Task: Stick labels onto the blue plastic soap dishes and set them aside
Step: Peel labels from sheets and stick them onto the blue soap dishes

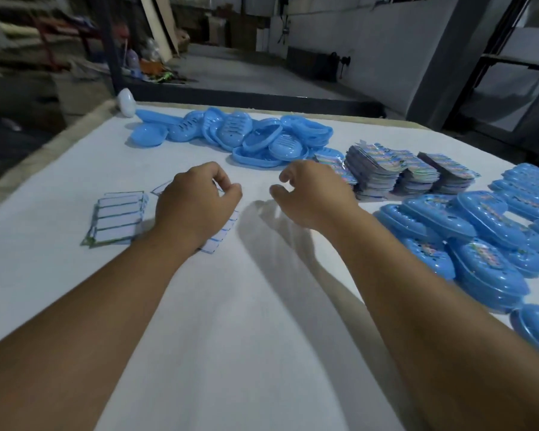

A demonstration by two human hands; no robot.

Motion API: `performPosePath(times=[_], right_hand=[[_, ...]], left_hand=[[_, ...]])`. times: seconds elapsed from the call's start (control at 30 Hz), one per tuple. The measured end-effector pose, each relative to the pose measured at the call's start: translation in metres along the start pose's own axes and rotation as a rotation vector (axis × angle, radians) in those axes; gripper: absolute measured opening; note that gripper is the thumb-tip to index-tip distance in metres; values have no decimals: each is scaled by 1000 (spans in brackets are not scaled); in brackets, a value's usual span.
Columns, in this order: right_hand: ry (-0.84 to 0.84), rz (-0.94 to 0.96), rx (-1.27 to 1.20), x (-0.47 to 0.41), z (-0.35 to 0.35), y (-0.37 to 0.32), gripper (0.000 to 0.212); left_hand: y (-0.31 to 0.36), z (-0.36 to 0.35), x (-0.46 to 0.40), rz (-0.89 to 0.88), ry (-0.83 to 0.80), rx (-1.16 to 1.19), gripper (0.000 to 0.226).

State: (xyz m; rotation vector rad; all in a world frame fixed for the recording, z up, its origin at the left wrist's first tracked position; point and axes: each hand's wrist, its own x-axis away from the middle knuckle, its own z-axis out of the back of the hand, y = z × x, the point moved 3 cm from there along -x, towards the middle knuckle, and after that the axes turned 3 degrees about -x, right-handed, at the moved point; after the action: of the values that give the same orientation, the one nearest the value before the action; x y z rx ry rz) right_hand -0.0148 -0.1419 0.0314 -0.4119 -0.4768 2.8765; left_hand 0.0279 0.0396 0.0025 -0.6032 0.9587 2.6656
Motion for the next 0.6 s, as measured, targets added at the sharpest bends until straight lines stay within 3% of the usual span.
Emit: performPosePath(times=[0.1,0.3,0.47,0.6], right_hand=[[-41,60,6,-12,-25,-23,28],[42,132,-69,-14,-51,-28,29],[74,82,-247,-21,-51,-19,37],[82,34,-362,-26,-53,-14,47]], left_hand=[[-2,-1,-1,-8,-7,-40,20],[-8,0,-5,3,37,-91,23],[-7,-8,-43,-10,-73,-47,7],[-9,-29,-78,-70,-261,-122,37]])
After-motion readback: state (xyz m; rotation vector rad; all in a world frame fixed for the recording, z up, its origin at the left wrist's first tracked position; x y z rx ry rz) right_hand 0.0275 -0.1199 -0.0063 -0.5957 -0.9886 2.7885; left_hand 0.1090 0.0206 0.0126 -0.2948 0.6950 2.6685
